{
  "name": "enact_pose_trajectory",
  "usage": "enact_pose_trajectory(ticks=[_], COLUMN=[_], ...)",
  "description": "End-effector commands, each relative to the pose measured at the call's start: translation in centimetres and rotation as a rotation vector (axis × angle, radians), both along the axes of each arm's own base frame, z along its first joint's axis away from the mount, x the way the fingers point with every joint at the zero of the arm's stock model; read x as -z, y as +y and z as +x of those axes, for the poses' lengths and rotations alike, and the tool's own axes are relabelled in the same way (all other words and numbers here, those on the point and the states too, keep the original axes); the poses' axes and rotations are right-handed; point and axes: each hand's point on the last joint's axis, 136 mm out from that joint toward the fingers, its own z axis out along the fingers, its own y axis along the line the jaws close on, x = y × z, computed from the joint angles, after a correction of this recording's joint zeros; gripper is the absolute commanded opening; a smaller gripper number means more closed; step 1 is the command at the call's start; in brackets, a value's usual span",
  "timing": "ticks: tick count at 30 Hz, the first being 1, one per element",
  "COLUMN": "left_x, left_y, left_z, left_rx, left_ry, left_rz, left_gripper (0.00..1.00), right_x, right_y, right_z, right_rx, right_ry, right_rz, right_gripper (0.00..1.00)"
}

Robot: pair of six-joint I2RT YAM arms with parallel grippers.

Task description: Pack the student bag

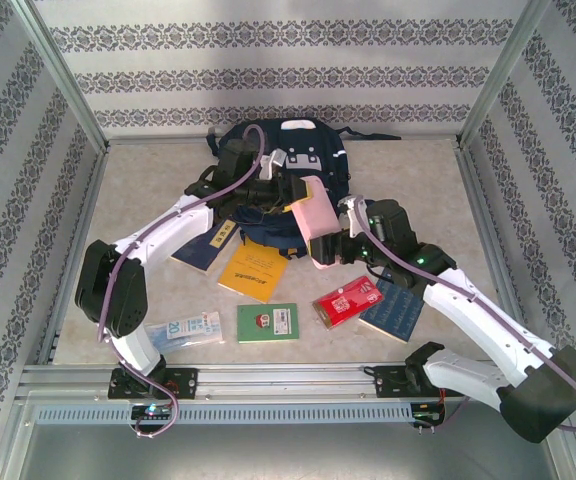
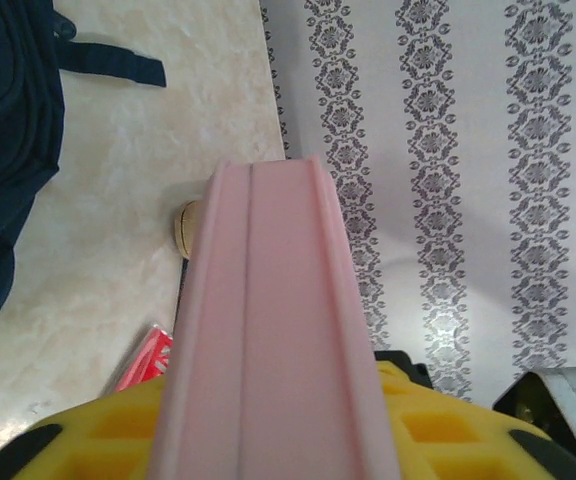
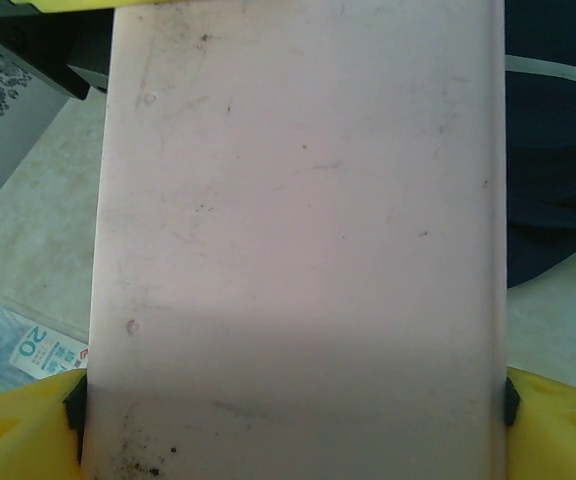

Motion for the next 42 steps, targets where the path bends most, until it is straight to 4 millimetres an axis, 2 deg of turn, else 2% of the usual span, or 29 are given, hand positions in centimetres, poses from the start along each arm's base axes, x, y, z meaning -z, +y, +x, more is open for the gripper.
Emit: enact_pose_trajectory(ticks=[1, 6, 8, 11, 18, 21, 24, 28, 33, 39, 41, 42], left_x=[-2.8, -4.8, -5.3, -6.4, -8.8, -9.7, -10.3, -10.3, -9.7, -9.1, -9.0, -8.8], left_y=[-0.4, 1.8, 2.8, 3.7, 5.1, 5.5, 5.6, 5.5, 5.4, 5.0, 4.6, 4.5], left_z=[0.5, 1.9, 2.3, 2.5, 2.7, 2.8, 2.8, 2.8, 2.8, 2.8, 2.8, 2.8], left_rx=[-0.021, -0.152, -0.210, -0.269, -0.373, -0.394, -0.404, -0.402, -0.407, -0.401, -0.390, -0.386], left_ry=[-0.096, -0.121, -0.124, -0.137, -0.173, -0.180, -0.186, -0.174, -0.153, -0.133, -0.129, -0.126], left_rz=[-0.051, -0.111, -0.138, -0.182, -0.276, -0.301, -0.318, -0.340, -0.344, -0.345, -0.345, -0.338], left_gripper=[0.27, 0.25, 0.25, 0.25, 0.24, 0.23, 0.23, 0.22, 0.22, 0.23, 0.25, 0.29], right_x=[-2.5, -3.6, -4.6, -5.2, -6.5, -6.7, -7.8, -8.9, -9.6, -10.0, -10.2, -10.3], right_y=[-0.1, -3.3, -4.5, -5.0, -3.5, -2.9, -1.4, -0.4, -0.8, -1.3, -1.5, -1.6], right_z=[0.9, 1.4, 1.4, 1.4, 2.4, 3.0, 3.2, 3.3, 3.7, 3.9, 4.0, 4.0], right_rx=[0.051, 0.245, 0.326, 0.396, 0.403, 0.396, 0.337, 0.308, 0.321, 0.337, 0.338, 0.340], right_ry=[-0.066, -0.075, -0.068, 0.002, 0.269, 0.329, 0.347, 0.324, 0.284, 0.250, 0.239, 0.230], right_rz=[0.030, 0.033, 0.116, 0.324, 0.881, 1.020, 1.082, 1.110, 1.145, 1.144, 1.144, 1.140], right_gripper=[0.86, 0.94, 0.95, 0.96, 0.98, 0.97, 0.95, 0.84, 0.59, 0.35, 0.30, 0.29])
